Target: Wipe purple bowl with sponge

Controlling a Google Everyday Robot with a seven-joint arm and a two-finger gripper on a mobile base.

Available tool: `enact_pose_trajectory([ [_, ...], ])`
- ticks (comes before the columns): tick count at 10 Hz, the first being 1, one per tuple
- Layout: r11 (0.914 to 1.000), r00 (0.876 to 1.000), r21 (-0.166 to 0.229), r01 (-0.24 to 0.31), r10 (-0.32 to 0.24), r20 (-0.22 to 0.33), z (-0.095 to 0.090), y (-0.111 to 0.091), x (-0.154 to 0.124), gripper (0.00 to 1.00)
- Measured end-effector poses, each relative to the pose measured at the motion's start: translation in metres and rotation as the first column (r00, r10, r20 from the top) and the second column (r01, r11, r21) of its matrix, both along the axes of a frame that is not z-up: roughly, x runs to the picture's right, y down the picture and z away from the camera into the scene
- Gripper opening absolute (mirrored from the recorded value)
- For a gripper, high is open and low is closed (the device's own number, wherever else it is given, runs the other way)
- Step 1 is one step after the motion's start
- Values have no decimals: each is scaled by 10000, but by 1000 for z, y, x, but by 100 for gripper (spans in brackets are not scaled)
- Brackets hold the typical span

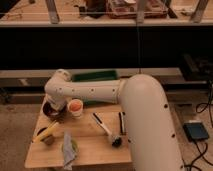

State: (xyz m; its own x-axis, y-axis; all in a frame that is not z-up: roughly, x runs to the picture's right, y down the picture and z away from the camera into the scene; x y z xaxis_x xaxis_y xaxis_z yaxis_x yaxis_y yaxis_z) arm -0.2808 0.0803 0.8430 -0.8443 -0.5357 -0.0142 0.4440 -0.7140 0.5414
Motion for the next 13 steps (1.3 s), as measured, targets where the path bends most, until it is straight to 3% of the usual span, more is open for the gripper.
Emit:
enact_pose_trajectory([
  [1, 10000, 10000, -5, 48, -48, -28, 10, -2, -7, 3],
  [3, 9999, 9999, -16, 114, -114, 109, 11, -1, -18, 3],
  [9, 9948, 9903, 150, 1008, -1018, 949, -20, 28, -33, 3],
  [13, 9923, 9879, 229, 1220, -1236, 939, -30, 41, -19, 3],
])
